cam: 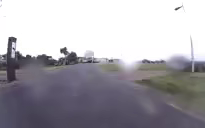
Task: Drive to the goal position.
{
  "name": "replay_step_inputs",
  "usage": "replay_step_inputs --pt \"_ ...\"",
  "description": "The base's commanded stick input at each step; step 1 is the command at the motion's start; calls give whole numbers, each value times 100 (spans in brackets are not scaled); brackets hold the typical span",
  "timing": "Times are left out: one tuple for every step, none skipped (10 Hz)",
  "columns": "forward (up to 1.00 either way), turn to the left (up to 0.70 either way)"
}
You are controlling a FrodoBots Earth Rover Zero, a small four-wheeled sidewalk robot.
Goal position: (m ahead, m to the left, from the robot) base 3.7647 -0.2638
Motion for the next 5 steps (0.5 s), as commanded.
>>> replay_step_inputs --pt "100 20" --pt "100 7" --pt "100 0" --pt "100 0" --pt "100 0"
